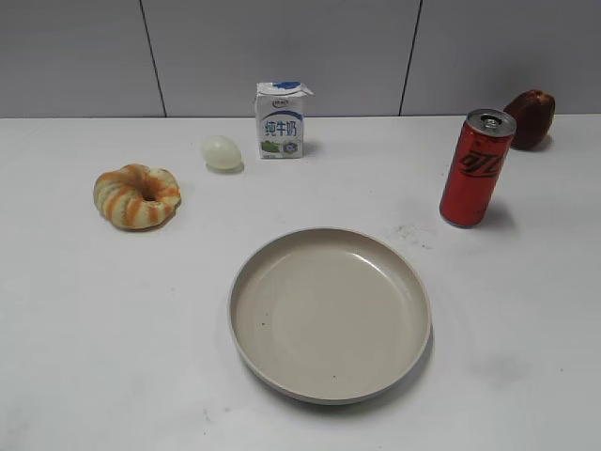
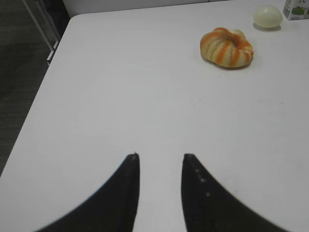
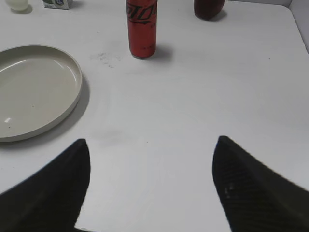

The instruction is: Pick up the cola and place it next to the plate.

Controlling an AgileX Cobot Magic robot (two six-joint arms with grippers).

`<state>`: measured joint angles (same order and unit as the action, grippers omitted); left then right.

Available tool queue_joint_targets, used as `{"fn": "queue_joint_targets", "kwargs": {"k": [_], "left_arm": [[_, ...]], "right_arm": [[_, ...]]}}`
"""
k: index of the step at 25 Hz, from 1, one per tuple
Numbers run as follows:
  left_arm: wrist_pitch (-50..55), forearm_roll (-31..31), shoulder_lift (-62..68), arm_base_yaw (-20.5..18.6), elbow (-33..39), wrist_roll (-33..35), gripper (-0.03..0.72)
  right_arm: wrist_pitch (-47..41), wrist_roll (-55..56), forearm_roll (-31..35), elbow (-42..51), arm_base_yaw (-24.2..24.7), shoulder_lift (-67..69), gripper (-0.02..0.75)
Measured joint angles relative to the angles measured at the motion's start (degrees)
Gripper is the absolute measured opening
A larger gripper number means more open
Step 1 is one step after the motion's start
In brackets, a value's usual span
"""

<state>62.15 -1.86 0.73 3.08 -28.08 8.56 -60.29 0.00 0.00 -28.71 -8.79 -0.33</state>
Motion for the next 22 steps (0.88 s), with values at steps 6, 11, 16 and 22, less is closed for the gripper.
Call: {"fn": "queue_joint_targets", "kwargs": {"k": [6, 11, 16, 22], "left_arm": [[0.0, 0.0, 0.0, 0.0, 0.0, 0.0, 0.236], [0.0, 0.0, 0.0, 0.0, 0.0, 0.0, 0.236], [0.0, 0.0, 0.0, 0.0, 0.0, 0.0, 0.236], [0.0, 0.0, 0.0, 0.0, 0.0, 0.0, 0.236]], "right_arm": [[0.0, 0.0, 0.0, 0.0, 0.0, 0.0, 0.590], [0.1, 0.0, 0.0, 0.0, 0.0, 0.0, 0.590], [1.8, 0.0, 0.0, -0.5, 0.0, 4.8, 0.590], [10.4, 0.0, 2.1, -3.0, 0.0, 19.7, 0.590]]}}
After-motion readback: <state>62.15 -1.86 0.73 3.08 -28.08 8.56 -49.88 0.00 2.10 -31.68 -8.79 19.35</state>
